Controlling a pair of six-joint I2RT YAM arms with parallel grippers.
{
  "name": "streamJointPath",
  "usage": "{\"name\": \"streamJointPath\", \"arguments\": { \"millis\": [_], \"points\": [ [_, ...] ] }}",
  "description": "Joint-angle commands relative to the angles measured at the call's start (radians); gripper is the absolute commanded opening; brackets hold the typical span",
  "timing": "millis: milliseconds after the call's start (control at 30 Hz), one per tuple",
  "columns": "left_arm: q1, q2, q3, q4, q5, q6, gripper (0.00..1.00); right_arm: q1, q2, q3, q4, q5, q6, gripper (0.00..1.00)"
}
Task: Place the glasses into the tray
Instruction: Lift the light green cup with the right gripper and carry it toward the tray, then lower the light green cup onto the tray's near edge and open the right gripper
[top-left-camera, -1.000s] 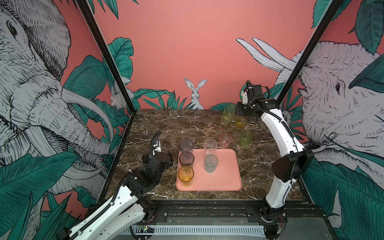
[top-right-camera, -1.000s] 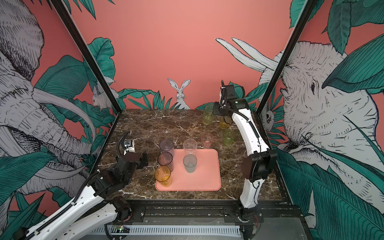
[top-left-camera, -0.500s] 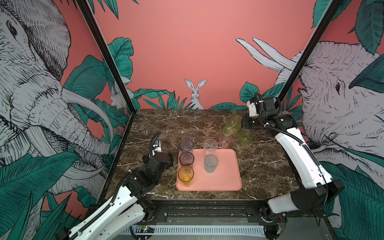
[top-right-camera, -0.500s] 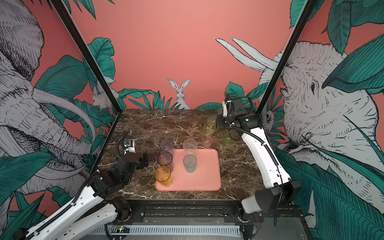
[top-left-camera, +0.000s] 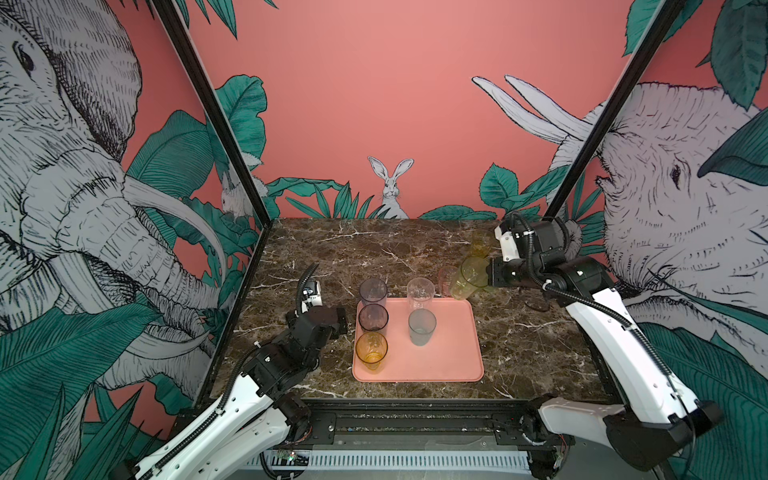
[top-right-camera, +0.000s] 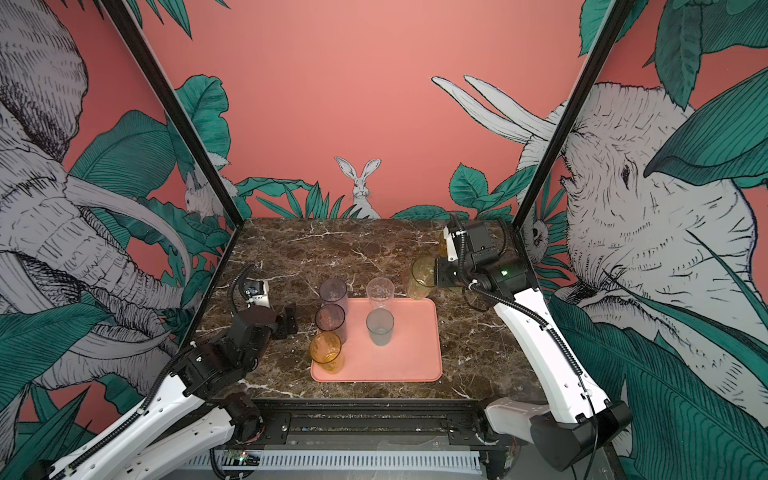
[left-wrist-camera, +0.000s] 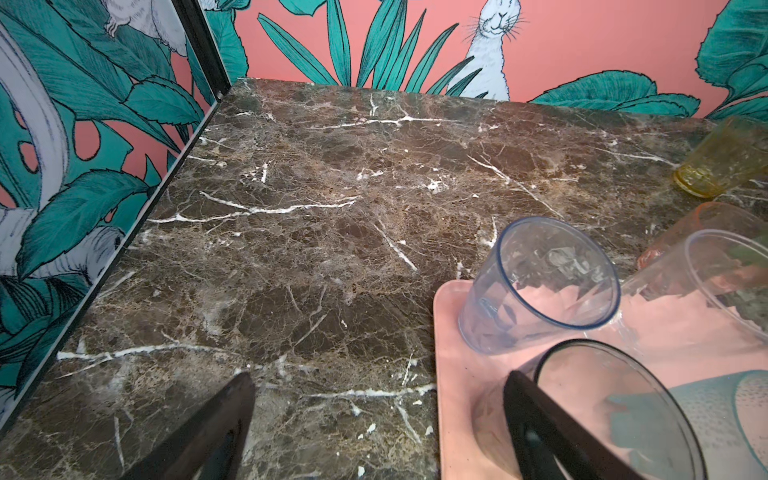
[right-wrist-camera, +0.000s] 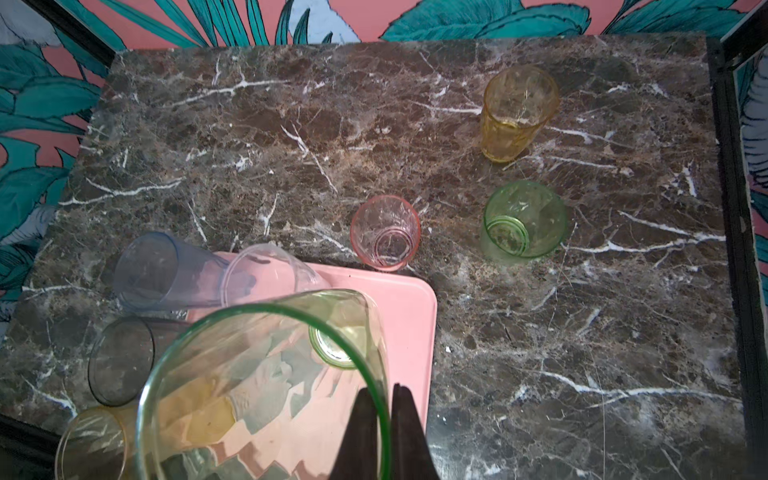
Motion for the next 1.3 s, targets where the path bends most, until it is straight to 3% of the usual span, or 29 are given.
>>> {"name": "streamJointPath", "arguments": {
  "millis": [0,500,933,1267],
  "points": [
    [0.006,0.000,-0.012,-0.015,0.019,-0.028,0.94,0.025,-0.053,-0.031,-0.025,0.025,0.007,0.00],
    [0.006,0.005,0.002,-0.012,0.039,-0.042,0.94,0.159,-0.248,-0.269,-0.120,0.092,0.064,0.00],
    [0.006,-0.024,-0.015,-0.012,0.035,-0.041,0.94,0.205,-0.330,-0.485,0.004,-0.004,0.117,0.00],
    [0.005,0.047,0.011,0.052,0.039,-0.013,0.94,0.435,-0.254,-0.553,0.163,0.088,0.151,0.00]
  ]
}}
